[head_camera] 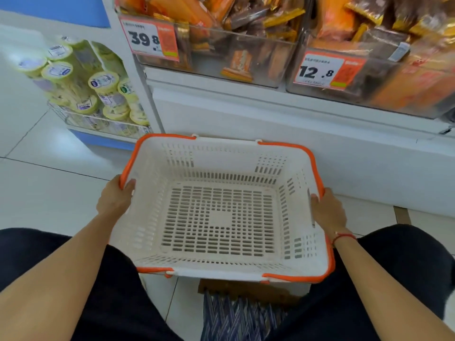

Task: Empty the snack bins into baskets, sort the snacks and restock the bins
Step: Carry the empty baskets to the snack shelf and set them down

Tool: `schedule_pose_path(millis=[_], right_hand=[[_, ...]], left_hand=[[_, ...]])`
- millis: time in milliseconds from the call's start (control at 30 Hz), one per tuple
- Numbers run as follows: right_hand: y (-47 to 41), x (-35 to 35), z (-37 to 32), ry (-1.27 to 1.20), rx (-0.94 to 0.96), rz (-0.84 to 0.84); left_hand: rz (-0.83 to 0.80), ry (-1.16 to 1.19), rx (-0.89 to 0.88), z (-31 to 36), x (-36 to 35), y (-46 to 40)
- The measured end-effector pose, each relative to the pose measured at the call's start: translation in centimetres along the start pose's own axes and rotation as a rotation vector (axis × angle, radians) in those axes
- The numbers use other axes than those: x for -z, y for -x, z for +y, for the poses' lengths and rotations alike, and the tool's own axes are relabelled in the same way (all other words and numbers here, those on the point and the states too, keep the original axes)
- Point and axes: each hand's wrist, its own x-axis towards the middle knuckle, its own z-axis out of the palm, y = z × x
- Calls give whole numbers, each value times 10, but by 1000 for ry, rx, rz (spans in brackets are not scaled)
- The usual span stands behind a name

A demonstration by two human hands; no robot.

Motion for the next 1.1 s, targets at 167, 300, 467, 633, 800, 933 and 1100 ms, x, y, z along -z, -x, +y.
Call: schedule_pose_path(millis=[167,300,467,633,800,933,1100], right_hand=[[-2,5,0,1,5,-31],[1,4,0,1,13,-7],[-1,-7,2,-14,19,48],[5,-12,-4,-72,-4,88],[3,-9,-5,-49,-27,62],[-8,-7,3,-5,2,25],[-8,-14,-2,-19,38,34]], left_hand=[[31,-52,-6,8,0,4],[144,-112,47,19,-9,8],[190,-128,26,20,-15,4],[137,-110,41,23,-11,4],[161,-147,39,23,-9,6],[133,-261,-22,15,-1,4],[162,-337,-3,10,-1,8]])
